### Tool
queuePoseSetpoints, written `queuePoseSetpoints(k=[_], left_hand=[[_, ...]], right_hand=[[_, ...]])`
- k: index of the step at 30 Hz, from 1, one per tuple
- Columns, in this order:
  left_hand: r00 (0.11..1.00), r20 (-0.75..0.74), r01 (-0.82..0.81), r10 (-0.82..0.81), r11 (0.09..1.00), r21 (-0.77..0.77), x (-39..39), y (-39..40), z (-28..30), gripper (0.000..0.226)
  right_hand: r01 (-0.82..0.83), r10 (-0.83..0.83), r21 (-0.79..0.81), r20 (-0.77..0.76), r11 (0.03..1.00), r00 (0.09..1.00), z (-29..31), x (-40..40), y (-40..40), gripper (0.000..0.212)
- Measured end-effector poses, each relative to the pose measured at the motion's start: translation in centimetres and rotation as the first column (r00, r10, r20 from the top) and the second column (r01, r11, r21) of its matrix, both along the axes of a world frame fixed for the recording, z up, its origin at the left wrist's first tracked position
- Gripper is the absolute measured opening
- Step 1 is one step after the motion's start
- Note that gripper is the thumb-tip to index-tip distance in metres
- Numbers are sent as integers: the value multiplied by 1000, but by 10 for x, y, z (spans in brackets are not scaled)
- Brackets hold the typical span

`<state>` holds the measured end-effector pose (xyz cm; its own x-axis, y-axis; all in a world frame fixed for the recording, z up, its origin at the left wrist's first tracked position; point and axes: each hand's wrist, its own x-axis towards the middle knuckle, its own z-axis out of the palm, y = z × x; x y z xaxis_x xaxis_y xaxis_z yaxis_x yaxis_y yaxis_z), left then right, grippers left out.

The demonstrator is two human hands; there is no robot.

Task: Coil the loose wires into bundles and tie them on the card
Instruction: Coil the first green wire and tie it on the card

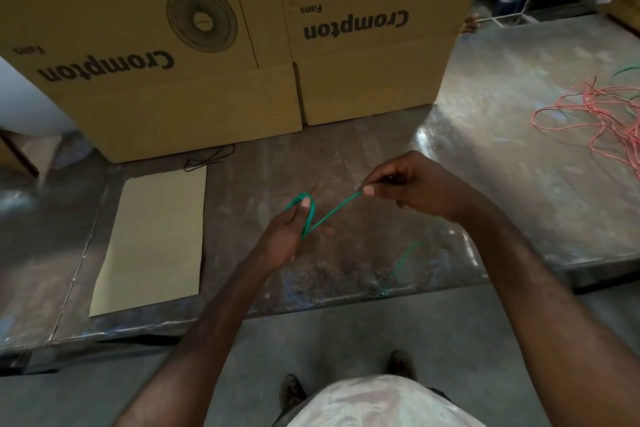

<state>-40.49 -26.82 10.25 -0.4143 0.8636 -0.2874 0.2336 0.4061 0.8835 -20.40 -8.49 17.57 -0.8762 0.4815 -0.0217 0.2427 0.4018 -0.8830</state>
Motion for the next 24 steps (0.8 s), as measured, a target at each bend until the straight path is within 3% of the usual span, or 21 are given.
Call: queuePoseSetpoints(k=[3,5,8,14,17,20,24], left_hand=[[933,328,149,-149,989,25,5,-11,-5,53],[813,549,193,-196,979,65,14,-19,0,53],[604,755,203,-257,965,166,22,-25,11,53],[258,843,99,-471,881,462,20,-19,31,58],[153,831,-35,-534,838,545,12,-11,40,56],[207,820,-190,-534,800,569,-3,-4,56,52],[484,847,-458,-220,761,460,-12,16,80,49]], right_hand=[[77,-80,-39,-95,996,992,-10,-7,4,8],[101,-106,-38,-136,994,985,-18,-13,6,10],[113,-113,-16,-181,994,977,-30,-20,3,11],[108,-159,-222,-226,969,961,-67,-25,-7,13],[90,-173,-335,-225,938,959,-83,-25,-15,14],[56,-144,-383,-207,922,968,-92,-24,-29,16],[16,-95,-450,-153,893,984,-99,-24,-55,26]])
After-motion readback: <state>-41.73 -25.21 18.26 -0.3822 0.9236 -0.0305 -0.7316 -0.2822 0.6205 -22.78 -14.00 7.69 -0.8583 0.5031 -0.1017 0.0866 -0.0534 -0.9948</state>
